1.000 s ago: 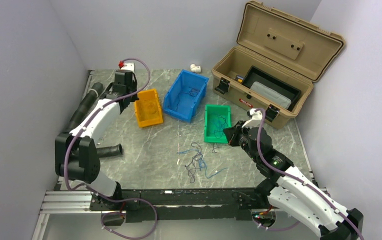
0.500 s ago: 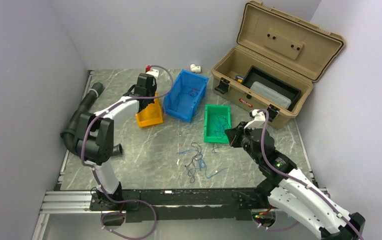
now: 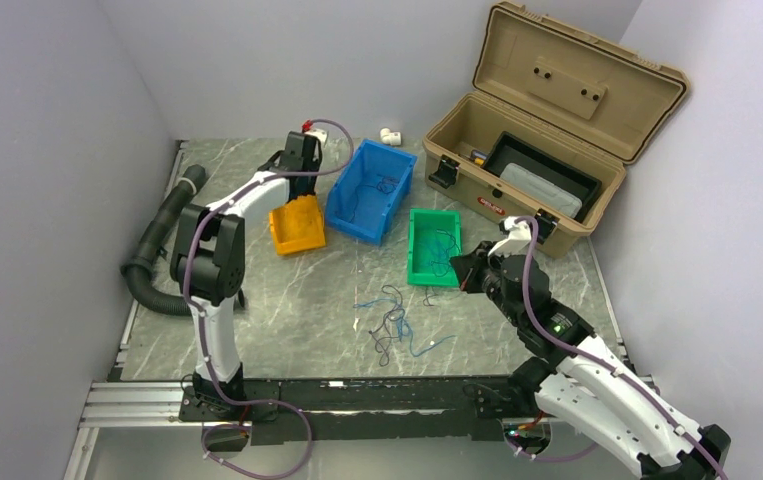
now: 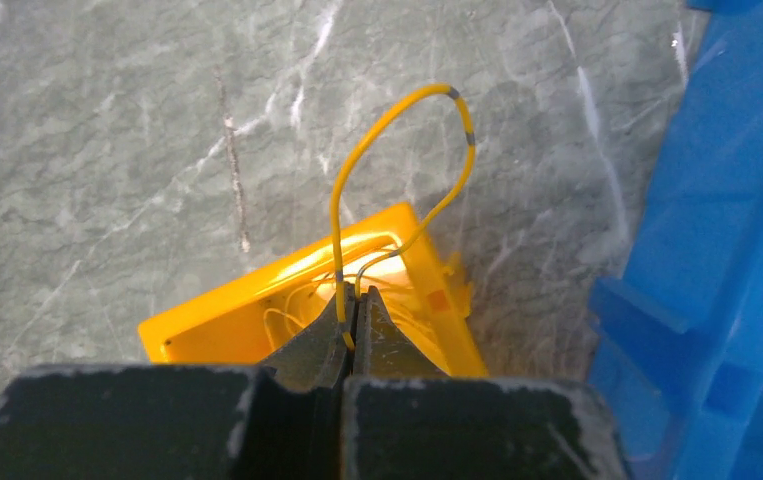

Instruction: Untangle the cables

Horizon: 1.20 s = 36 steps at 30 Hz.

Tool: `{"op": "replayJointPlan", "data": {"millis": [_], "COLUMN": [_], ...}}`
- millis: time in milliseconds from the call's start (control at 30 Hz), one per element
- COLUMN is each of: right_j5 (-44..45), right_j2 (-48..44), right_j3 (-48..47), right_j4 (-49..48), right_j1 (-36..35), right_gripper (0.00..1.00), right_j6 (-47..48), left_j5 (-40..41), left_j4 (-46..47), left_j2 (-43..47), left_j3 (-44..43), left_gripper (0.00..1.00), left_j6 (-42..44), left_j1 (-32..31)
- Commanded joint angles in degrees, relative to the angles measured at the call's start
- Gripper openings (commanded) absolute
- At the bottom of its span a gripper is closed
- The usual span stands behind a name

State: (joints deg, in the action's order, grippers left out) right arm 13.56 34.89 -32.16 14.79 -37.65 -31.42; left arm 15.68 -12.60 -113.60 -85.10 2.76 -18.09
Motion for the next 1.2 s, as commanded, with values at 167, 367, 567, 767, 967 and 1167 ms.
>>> {"op": "replayJointPlan", "data": {"millis": [167,367,567,767,967,1167], "right_j5": [1.3,1.2,1.0,0.7,0.4,0.2], "right_j2": [-0.9,-1.2,-0.7,-0.6,-0.6,-1.0], "right_j3": [-2.1,-1.9,-2.0,-1.9,-1.9,-1.6], "right_j4": [-0.4,-0.4,-0.4,-0.9,-0.9,-0.7], "right_j1": [0.0,0.1,0.0,0.0,0.0,0.0], "right_gripper": [0.0,0.0,0.0,0.0,0.0,0.0], "right_j6": [0.8,0.8,0.6,0.2,0.1,-0.2], "left_j5": [-8.4,-18.4,-19.9,-19.4,-18.5,-18.1], "left_j4": [-19.3,-19.4,-19.4,-21.8,-25.6,-26.5], "left_j2": [-6.1,-8.6,-5.6,-1.1,1.3,7.2], "left_j3": [-9.2,-9.2,-9.7,-11.1,-12.7,-10.6], "left_gripper": [0.0,0.0,0.2,0.35,0.46,0.59], "left_j6": [-11.2,-14.6,-14.0,-13.5,-13.4,-13.6], "left_j1": [2.0,6.0,6.6,6.6,6.6,6.6]}}
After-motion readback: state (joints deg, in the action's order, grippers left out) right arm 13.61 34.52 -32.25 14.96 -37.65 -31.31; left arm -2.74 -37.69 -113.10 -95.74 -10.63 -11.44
